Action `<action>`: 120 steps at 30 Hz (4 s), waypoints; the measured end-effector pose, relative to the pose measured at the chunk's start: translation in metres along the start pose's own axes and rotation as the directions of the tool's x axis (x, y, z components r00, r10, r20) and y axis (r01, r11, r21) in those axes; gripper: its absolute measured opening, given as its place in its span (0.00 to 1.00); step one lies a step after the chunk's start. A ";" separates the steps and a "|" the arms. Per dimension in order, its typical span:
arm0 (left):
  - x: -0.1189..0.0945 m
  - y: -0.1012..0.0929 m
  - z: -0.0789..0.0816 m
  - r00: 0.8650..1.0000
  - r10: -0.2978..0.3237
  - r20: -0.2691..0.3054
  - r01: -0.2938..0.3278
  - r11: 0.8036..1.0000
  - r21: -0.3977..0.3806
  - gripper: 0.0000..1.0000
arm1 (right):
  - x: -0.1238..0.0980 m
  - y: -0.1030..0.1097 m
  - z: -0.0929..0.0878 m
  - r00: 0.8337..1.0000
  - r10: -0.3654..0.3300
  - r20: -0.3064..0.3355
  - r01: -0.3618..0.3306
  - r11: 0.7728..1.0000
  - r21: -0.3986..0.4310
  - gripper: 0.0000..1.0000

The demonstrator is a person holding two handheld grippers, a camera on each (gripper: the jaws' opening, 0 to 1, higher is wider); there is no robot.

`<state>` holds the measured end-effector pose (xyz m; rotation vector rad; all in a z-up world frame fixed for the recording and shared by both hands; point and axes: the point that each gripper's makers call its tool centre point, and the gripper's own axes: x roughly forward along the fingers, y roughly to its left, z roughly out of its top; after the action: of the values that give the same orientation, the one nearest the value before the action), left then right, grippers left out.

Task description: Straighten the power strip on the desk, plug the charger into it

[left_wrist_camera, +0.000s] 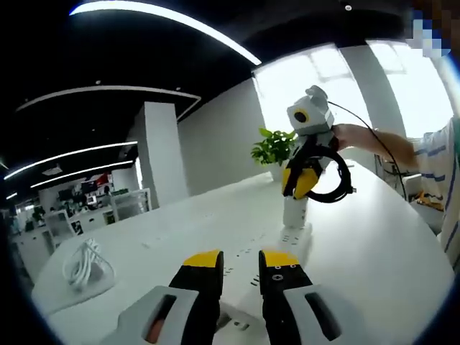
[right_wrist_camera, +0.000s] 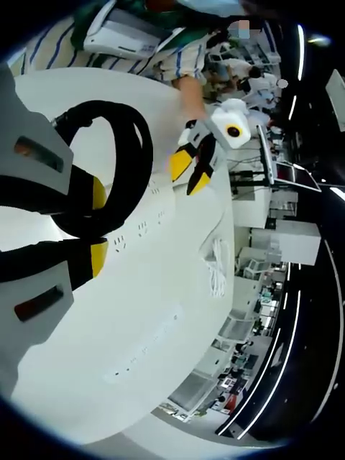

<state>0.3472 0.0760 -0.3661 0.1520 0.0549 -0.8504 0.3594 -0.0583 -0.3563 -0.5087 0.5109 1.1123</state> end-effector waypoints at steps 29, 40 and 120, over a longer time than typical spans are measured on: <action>-0.004 -0.006 0.004 1.000 -0.016 0.024 0.018 0.998 -0.059 0.20 | -0.006 -0.005 -0.001 0.998 0.001 0.057 -0.003 0.999 0.037 0.09; -0.003 -0.011 0.001 1.000 -0.022 0.015 0.022 0.998 -0.051 0.20 | 0.001 0.001 0.001 0.999 -0.005 0.051 0.003 1.000 0.026 0.09; -0.003 -0.010 0.007 1.000 -0.006 0.022 0.008 0.998 -0.057 0.20 | 0.000 0.002 -0.002 0.980 -0.075 0.182 0.067 0.997 0.048 0.09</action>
<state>0.3374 0.0704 -0.3600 0.0886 0.0589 -0.8564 0.3577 -0.0591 -0.3581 -0.3807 0.3508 1.0662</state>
